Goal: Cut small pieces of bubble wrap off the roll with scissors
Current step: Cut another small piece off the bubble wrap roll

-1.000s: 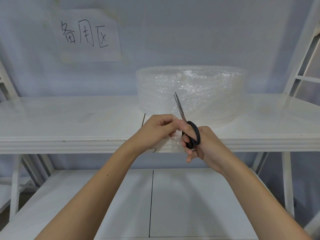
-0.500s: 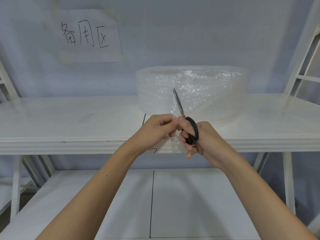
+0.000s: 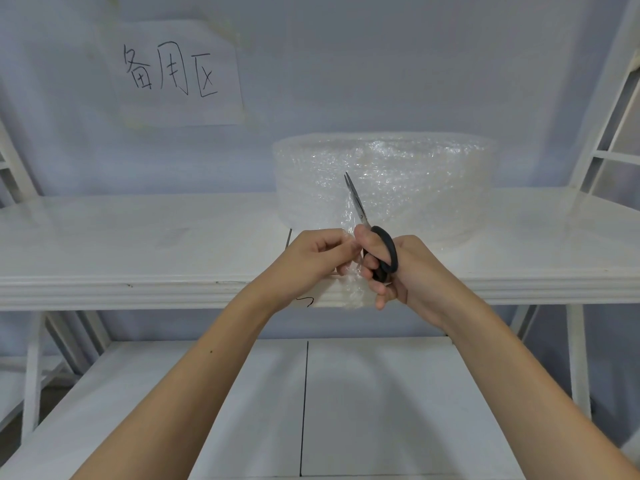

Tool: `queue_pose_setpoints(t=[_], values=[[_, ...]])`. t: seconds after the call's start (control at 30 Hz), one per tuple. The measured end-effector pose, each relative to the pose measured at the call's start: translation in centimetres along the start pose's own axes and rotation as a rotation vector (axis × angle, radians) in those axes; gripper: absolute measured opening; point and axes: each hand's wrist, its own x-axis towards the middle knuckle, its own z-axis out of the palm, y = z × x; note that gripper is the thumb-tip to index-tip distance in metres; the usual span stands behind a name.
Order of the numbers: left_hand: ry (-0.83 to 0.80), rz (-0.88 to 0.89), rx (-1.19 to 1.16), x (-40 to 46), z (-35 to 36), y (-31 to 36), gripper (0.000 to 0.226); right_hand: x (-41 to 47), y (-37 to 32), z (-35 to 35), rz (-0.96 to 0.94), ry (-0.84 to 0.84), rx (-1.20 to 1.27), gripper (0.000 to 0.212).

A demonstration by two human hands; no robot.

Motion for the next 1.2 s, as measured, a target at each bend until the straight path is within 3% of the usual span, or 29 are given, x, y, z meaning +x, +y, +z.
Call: queue_pose_setpoints(t=[0.53, 0.67, 0.9, 1.2], values=[[0.043, -0.033, -0.04, -0.4, 0.0, 0.5, 0.035, 0.4, -0.4, 0.3, -0.034, -0.006, 0.007, 0.046], [0.094, -0.055, -0.056, -0.3, 0.3, 0.9, 0.032, 0.2, -0.1, 0.0, -0.053, 0.107, 0.027, 0.046], [0.078, -0.102, -0.076, -0.4, 0.3, 1.1, 0.031, -1.4, 0.4, -4.0, -0.048, 0.468, -0.083, 0.045], [0.076, -0.123, -0.066, -0.4, 0.6, 1.5, 0.029, -2.5, -1.2, -10.0, -0.049, 0.523, -0.13, 0.035]])
